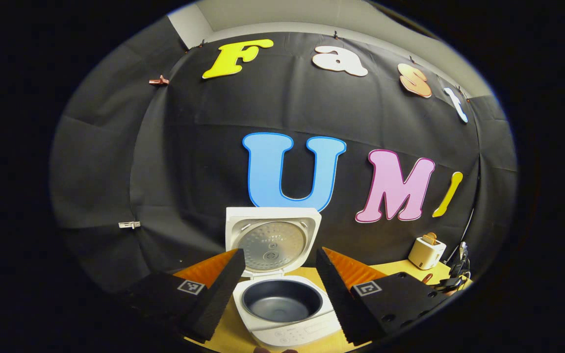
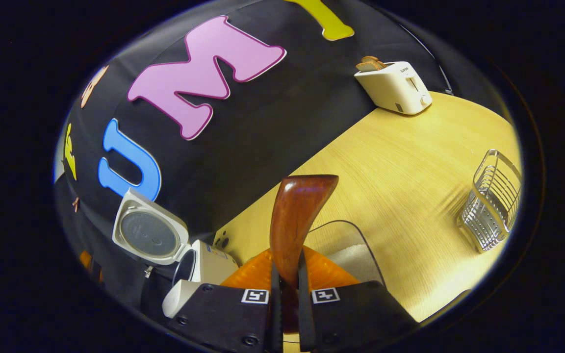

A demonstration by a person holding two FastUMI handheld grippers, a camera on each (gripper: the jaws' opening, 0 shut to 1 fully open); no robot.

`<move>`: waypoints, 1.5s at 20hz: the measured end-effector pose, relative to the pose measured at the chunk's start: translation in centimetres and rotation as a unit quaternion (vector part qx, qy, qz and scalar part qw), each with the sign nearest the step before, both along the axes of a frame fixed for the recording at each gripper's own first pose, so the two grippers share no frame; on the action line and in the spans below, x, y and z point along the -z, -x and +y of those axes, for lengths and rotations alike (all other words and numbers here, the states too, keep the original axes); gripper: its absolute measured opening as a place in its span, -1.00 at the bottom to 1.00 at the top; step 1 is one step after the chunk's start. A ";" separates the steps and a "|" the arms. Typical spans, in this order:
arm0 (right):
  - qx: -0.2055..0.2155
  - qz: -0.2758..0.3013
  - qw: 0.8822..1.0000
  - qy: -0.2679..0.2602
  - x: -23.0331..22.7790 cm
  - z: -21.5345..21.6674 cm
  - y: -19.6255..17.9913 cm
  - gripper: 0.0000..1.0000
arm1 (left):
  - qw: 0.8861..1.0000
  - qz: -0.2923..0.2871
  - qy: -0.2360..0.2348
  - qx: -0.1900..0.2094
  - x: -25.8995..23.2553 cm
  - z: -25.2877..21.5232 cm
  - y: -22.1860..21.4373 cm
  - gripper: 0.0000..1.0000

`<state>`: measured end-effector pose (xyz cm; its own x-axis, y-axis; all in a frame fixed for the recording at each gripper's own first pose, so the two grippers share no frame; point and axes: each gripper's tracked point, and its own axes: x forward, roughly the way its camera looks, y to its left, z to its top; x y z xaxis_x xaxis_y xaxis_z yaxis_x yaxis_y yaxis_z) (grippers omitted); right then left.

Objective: Close the left gripper, press the button to open the rice cooker; take a wooden spoon from the chopstick holder with the right hand, scoop a spoonful of rice and pour it into the rice cooker, then put the wooden spoon back into the chopstick holder.

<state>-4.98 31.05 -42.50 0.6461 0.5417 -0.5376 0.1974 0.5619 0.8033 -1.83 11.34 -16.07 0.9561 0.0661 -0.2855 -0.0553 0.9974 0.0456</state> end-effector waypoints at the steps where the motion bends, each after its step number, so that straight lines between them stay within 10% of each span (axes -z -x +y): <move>1: 0.008 -0.002 1.000 -0.005 -0.7 -0.4 -0.4 -0.66 | 1.000 0.000 -0.001 0.000 0.0 0.0 0.1 0.88; 12: 0.016 -0.046 0.998 -0.040 -10.1 -0.5 -6.9 -0.66 | 1.000 0.008 0.008 -0.018 0.6 0.7 0.9 0.88; 30: -0.127 -0.107 0.982 -0.091 -20.2 23.6 -8.4 -0.66 | 0.997 0.015 0.007 -0.074 0.3 5.9 4.0 0.88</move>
<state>3.46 54.66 -22.30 0.5654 0.7748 -0.2829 -0.1151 0.4137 0.9031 -5.85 17.21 -16.37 0.9273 0.2022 -0.3150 -0.2015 0.9788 0.0352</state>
